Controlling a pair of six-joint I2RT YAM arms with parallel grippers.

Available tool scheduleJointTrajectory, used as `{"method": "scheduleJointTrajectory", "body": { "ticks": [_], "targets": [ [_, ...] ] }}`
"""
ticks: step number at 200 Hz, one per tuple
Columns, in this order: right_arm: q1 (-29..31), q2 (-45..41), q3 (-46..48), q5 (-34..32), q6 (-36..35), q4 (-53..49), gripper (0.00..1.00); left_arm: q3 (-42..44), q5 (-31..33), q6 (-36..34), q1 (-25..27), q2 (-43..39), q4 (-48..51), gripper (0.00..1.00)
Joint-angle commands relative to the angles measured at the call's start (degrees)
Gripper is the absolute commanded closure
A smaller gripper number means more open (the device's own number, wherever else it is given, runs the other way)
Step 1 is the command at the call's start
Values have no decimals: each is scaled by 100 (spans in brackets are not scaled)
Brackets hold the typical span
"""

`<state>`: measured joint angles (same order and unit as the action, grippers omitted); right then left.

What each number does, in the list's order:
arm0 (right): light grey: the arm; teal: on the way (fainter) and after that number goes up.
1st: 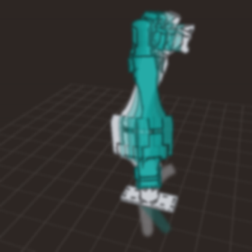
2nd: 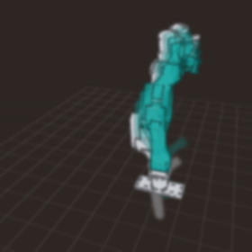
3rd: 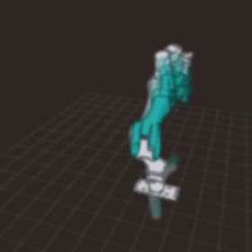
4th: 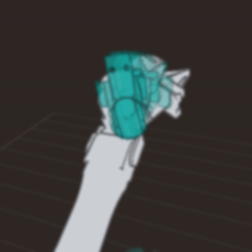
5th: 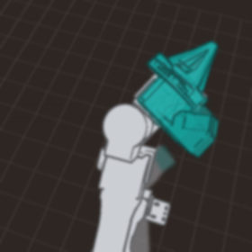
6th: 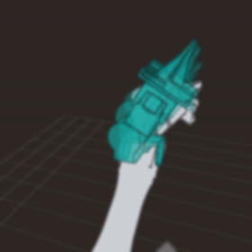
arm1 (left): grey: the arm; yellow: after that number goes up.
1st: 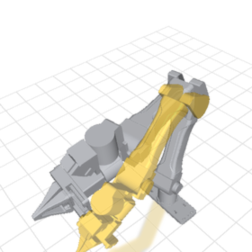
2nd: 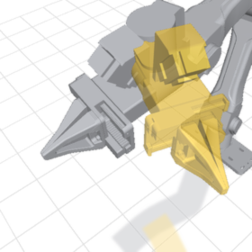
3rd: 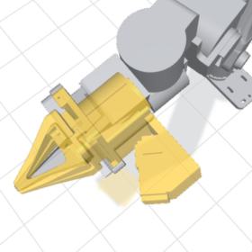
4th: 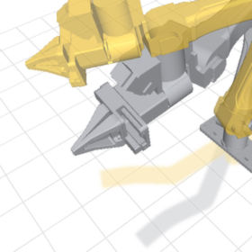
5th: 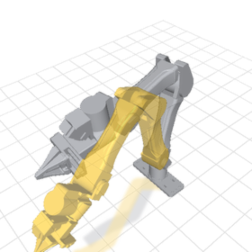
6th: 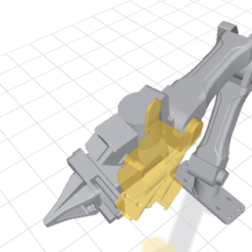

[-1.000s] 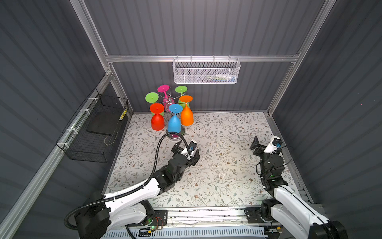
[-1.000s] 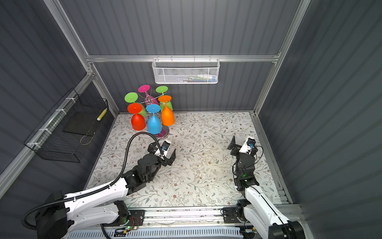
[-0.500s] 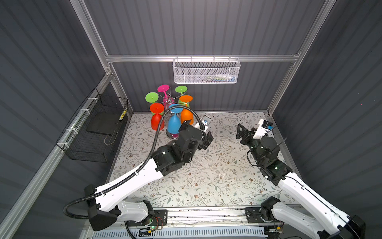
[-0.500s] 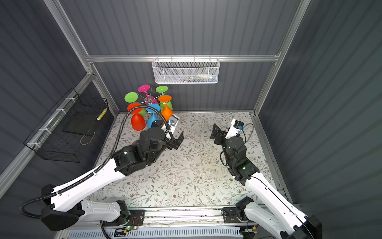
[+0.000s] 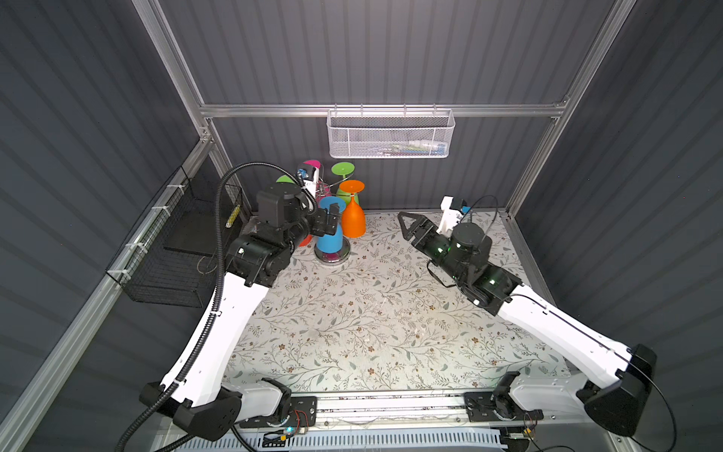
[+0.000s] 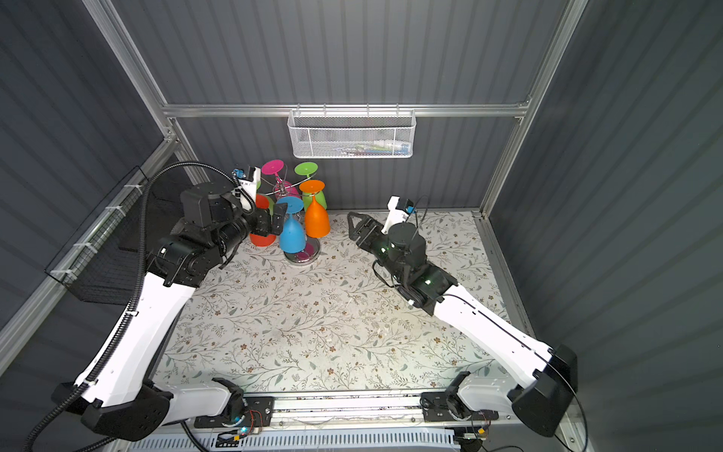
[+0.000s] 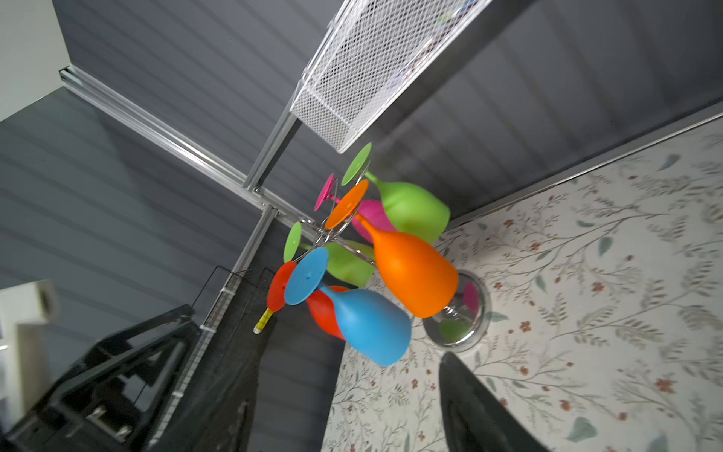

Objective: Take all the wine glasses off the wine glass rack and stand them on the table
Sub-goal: 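Raise both arms and reach both grippers toward the glass rack, then close the right gripper on the blue glass's foot while the left steadies the rack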

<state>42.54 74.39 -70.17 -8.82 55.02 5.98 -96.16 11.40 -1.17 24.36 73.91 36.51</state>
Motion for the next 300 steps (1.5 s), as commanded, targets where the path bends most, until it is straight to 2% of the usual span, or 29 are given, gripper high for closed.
{"method": "scheduleJointTrajectory", "body": {
  "ticks": [1,24,44,71,91,109,166,215,300],
  "targets": [
    [23,390,-394,566,975,114,31,511,-1408,450,-527,-393,-801,1],
    [28,866,-919,894,1357,159,35,1193,-1982,673,-869,-700,-1700,0],
    [26,1302,-1388,1209,1647,88,38,1792,-2721,747,-1016,-889,-2410,1],
    [24,1840,-1912,1571,1951,55,40,2065,-3452,797,-1121,-1115,-2866,1],
    [27,2163,-2225,1681,2079,-7,44,2151,-3756,796,-1144,-1216,-3001,1],
    [22,2401,-2424,1715,2171,-34,48,2278,-3781,723,-1152,-1329,-3124,0],
    [26,3042,-2979,1906,2433,-85,52,2608,-3146,631,-1390,-1643,-3214,0],
    [26,3386,-3260,1923,2631,-70,53,2791,-3346,860,-1736,-1739,-3439,0],
    [22,3825,-3507,1792,2951,150,61,2930,-3472,903,-1777,-1815,-3558,0]
  ]
}}
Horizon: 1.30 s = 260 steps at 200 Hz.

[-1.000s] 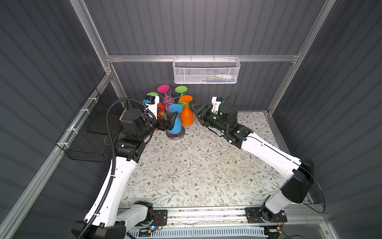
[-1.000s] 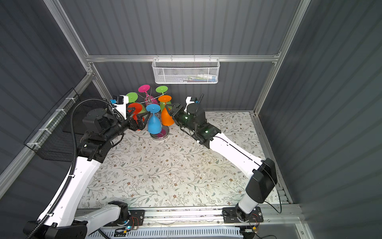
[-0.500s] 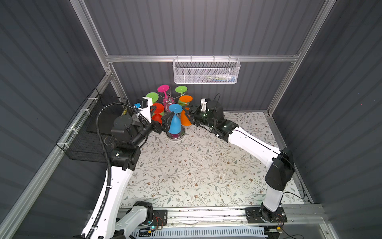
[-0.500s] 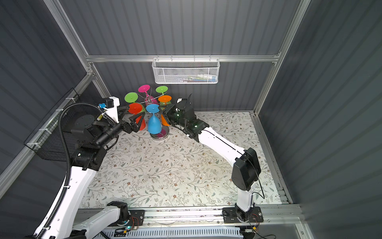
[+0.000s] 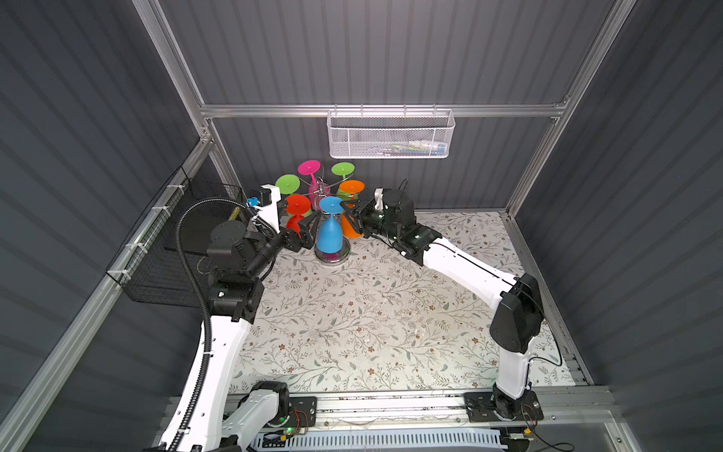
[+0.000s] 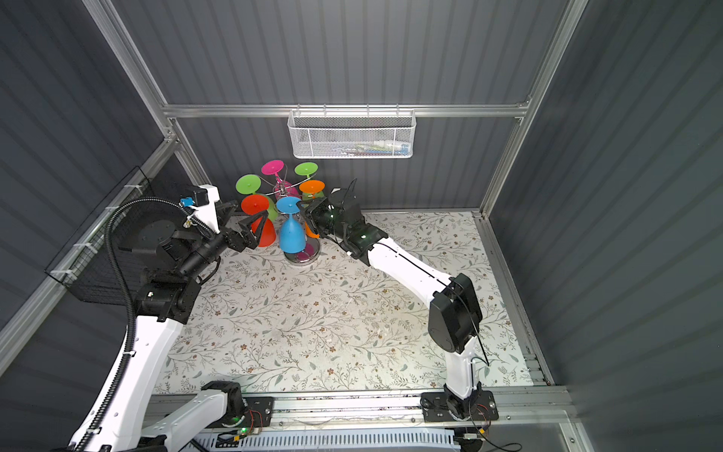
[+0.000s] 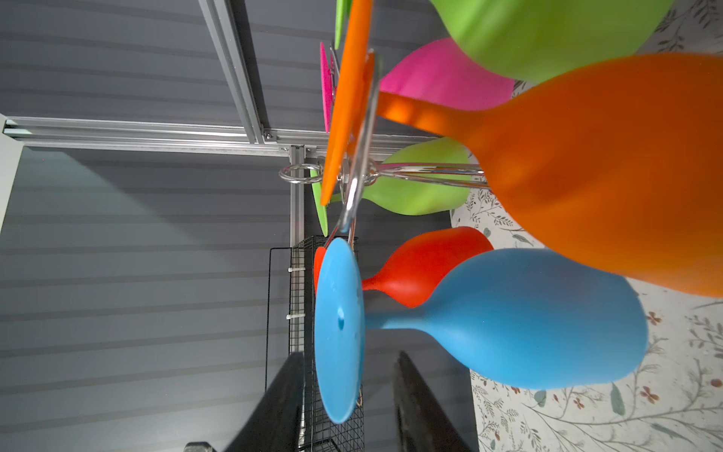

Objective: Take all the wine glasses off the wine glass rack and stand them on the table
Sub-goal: 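Close the right gripper on the blue glass's foot while the left steadies the rack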

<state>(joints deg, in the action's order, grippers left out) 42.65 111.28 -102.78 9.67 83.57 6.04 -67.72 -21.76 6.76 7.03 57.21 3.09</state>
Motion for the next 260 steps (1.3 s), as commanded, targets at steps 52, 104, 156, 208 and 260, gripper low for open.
{"method": "scheduleJointTrajectory", "body": {
  "ticks": [52,104,156,208,260],
  "targets": [
    [11,232,-295,-272,210,290,72,136,-225,189,-44,-140,-309,0],
    [32,254,-355,-441,230,319,88,178,-272,211,-52,-184,-347,0],
    [107,208,-372,-563,188,328,97,206,-316,202,-52,-201,-375,0],
    [212,39,-288,-699,81,303,100,217,-281,159,-53,-237,-344,0],
    [304,-219,-2,-796,-58,258,100,230,-255,130,-61,-276,-327,0]
  ]
}}
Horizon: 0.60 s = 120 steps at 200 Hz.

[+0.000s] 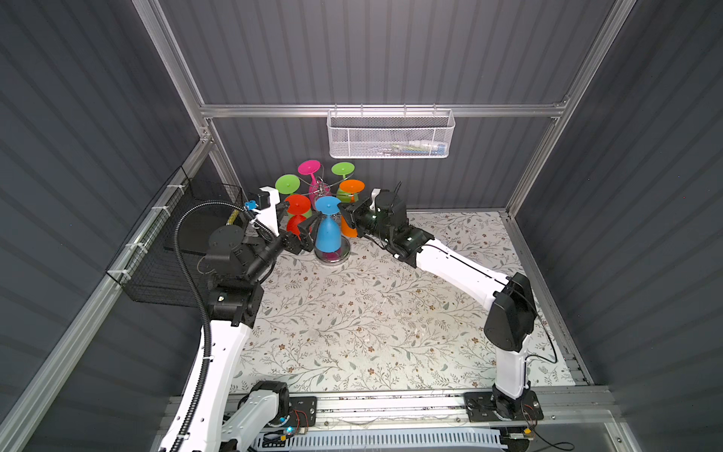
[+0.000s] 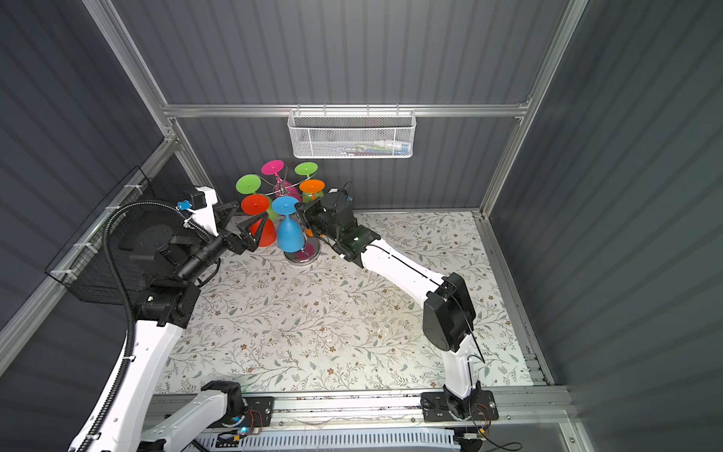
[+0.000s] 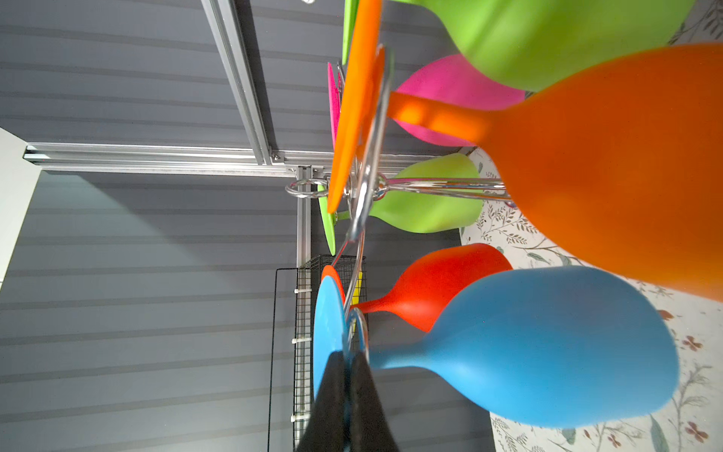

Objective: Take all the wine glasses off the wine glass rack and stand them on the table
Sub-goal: 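Close the right gripper on the blue glass's foot while the left steadies the rack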

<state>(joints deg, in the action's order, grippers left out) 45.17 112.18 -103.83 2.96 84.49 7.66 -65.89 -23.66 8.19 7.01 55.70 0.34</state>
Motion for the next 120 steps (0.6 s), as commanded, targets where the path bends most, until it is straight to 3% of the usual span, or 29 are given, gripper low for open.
{"method": "scheduleJointTrajectory", "body": {
  "ticks": [1,61,120],
  "targets": [
    [53,-310,106,-122,-155,96,100,44,-67,-11,-59,-123,-47,0],
    [235,-379,77,-195,-294,-15,100,100,-83,24,-59,-130,-91,0],
    [304,59,-563,-176,-328,-260,100,154,-62,7,-59,-182,-118,0]
  ]
}}
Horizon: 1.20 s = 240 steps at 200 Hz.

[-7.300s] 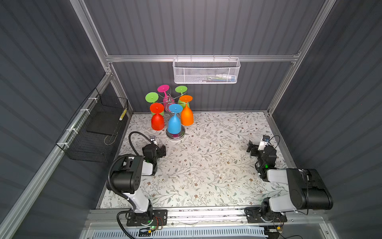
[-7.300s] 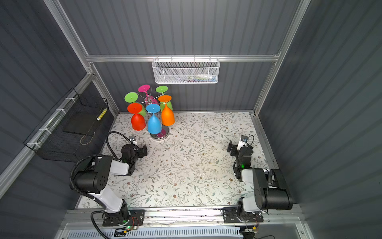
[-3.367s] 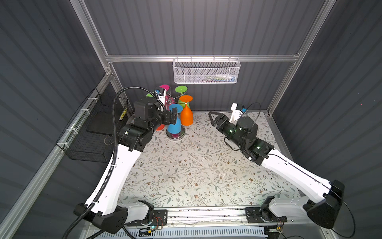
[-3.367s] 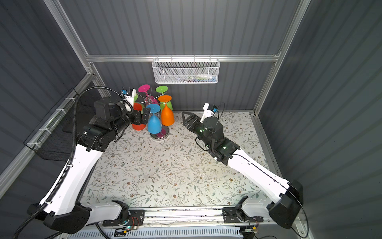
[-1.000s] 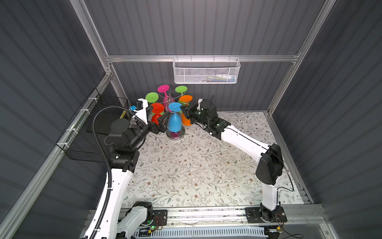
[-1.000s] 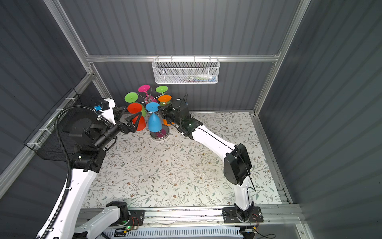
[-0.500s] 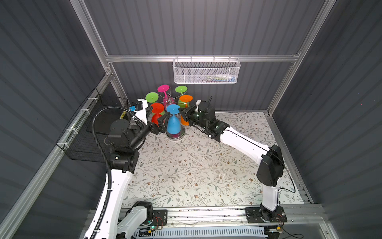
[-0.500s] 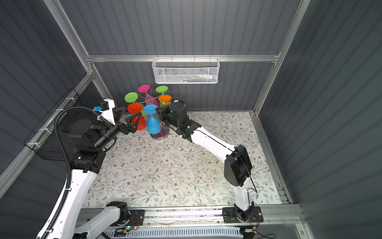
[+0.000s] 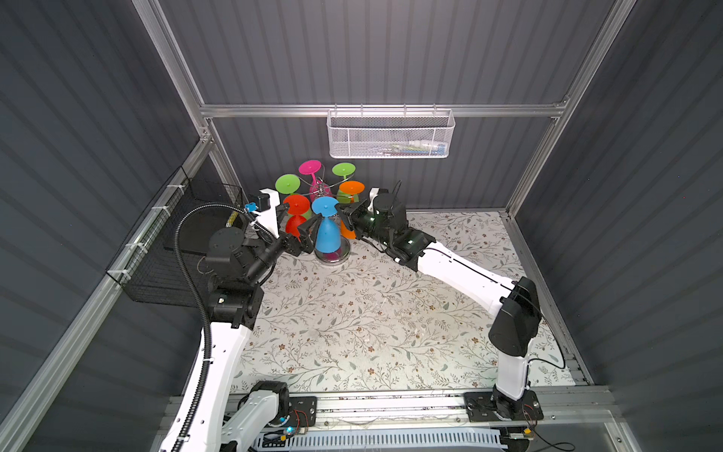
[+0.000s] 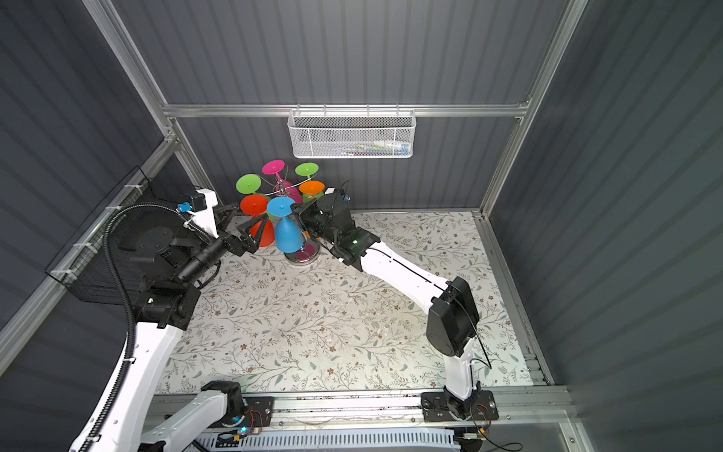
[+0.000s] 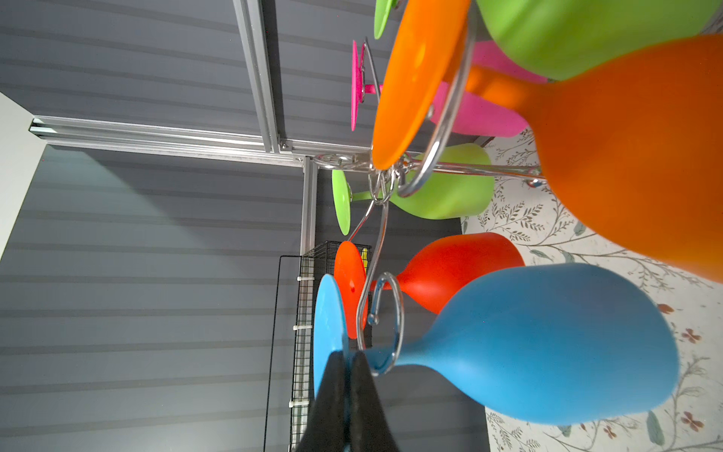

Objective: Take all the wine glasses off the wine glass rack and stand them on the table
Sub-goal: 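Close the right gripper on the blue glass's foot while the left steadies the rack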

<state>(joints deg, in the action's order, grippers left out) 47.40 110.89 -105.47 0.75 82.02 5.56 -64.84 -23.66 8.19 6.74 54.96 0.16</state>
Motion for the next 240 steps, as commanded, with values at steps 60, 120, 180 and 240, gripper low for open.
{"method": "scheduleJointTrajectory", "body": {
  "ticks": [60,120,180,240],
  "targets": [
    [99,626,-1054,-52,-116,-285,100,68,-80,16,-33,-142,-122,0],
    [28,732,-1138,-382,-67,-183,100,103,-111,29,-33,-172,-149,0],
    [-27,587,-903,-777,-29,49,100,121,-115,34,-33,-186,-175,0],
    [-46,267,-356,-1101,-23,410,100,135,-126,43,-33,-168,-186,0]
  ]
}}
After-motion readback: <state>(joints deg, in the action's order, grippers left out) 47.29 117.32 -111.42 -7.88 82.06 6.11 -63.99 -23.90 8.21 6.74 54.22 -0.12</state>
